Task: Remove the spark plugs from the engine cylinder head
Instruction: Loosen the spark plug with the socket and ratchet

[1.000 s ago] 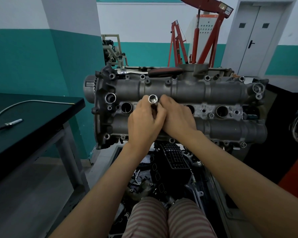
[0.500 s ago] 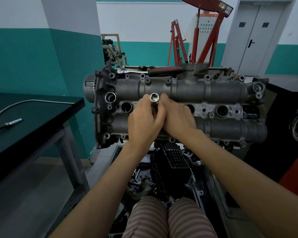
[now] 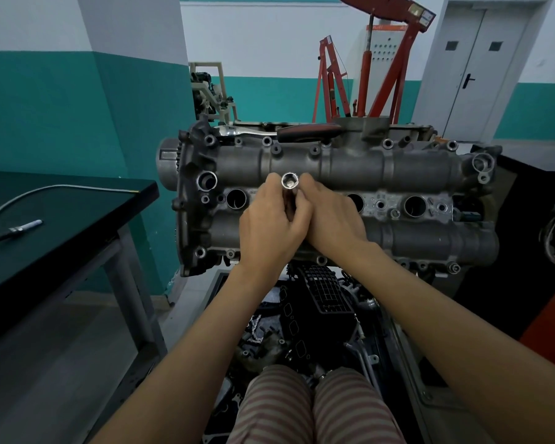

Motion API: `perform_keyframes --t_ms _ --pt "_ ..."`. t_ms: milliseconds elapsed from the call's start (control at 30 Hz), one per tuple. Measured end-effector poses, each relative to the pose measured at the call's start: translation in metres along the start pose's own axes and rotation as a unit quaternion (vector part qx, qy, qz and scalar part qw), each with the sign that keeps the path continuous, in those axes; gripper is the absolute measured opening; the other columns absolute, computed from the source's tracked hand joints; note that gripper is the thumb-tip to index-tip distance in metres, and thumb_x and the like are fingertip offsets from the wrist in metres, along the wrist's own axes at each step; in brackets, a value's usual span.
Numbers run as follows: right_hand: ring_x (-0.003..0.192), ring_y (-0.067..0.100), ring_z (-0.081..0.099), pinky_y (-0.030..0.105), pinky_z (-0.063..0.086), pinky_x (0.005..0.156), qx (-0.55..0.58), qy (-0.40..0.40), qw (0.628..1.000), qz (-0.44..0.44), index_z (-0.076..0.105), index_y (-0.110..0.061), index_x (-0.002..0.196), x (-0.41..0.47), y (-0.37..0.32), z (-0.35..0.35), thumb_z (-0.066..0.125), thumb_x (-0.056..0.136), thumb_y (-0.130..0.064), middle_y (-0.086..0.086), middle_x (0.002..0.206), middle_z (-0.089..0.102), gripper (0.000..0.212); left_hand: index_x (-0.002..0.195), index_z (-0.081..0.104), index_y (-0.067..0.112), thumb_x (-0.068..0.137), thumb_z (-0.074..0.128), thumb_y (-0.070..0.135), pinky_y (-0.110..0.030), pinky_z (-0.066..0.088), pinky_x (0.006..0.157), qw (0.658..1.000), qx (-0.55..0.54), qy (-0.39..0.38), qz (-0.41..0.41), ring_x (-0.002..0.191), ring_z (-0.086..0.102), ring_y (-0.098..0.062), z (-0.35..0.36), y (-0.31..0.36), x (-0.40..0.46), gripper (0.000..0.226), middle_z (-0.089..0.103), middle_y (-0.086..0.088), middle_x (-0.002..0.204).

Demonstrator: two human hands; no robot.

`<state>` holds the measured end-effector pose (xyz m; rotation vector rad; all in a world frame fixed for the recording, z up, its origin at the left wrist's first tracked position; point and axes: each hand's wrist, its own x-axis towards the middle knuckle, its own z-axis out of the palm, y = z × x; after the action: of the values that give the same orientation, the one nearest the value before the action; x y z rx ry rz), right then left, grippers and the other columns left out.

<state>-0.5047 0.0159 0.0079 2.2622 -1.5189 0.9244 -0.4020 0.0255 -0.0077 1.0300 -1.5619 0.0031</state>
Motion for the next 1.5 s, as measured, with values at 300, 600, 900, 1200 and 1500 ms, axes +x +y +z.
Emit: perform_keyframes --t_ms 300,600,900,1200,1500 --pt "0.076 0.030 0.059 0.030 0.020 0.055 -0.031 -0.009 0.999 0.026 0.053 -0.020 0.076 0.0025 -0.0010 -0.0025 0.036 0.089 -0.033 0.008 0.079 0.065 0.025 0.066 0.041 0.020 0.093 0.054 0.027 -0.016 0.028 0.049 0.999 -0.028 0.036 0.031 0.046 0.036 -0.007 -0.0019 0.0020 -0.0023 0.031 0.034 0.016 0.050" --pt "0.081 0.026 0.057 0.033 0.032 0.061 -0.020 -0.010 1.000 0.016 0.046 -0.014 0.091 0.0008 0.0004 0.0014 0.040 0.093 -0.026 0.005 0.092 0.061 0.013 0.075 0.052 0.007 0.091 0.051 0.032 -0.013 0.034 0.053 1.000 0.002 0.006 0.005 0.060 0.046 -0.014 0.0017 -0.0029 -0.0016 0.029 0.046 0.006 0.059" --pt "0.075 0.030 0.059 0.030 0.026 0.057 -0.048 -0.001 0.999 0.020 0.055 -0.013 0.087 0.0010 -0.0008 0.0000 0.039 0.089 -0.035 0.010 0.081 0.064 0.027 0.057 0.036 0.030 0.092 0.056 0.032 -0.013 0.029 0.048 1.000 -0.017 0.019 0.010 0.044 0.039 -0.005 -0.0010 0.0022 -0.0005 0.041 0.034 0.013 0.046" --pt "0.077 0.026 0.058 0.032 0.031 0.059 -0.047 -0.009 0.999 0.017 0.050 -0.013 0.093 -0.0003 0.0004 0.0017 0.039 0.093 -0.024 0.005 0.089 0.062 0.015 0.073 0.052 0.007 0.091 0.052 0.034 -0.016 0.033 0.052 1.000 0.009 0.010 0.007 0.055 0.046 -0.013 0.0012 -0.0009 -0.0019 0.033 0.047 0.006 0.058" --pt "0.072 0.026 0.057 0.030 0.026 0.056 -0.051 0.005 0.998 0.028 0.049 -0.013 0.096 -0.0008 -0.0017 0.0005 0.038 0.091 -0.032 0.007 0.088 0.063 0.023 0.060 0.038 0.021 0.094 0.051 0.034 -0.019 0.024 0.048 1.000 0.023 -0.009 -0.010 0.045 0.039 -0.007 0.0015 0.0000 0.0010 0.039 0.039 0.009 0.048"
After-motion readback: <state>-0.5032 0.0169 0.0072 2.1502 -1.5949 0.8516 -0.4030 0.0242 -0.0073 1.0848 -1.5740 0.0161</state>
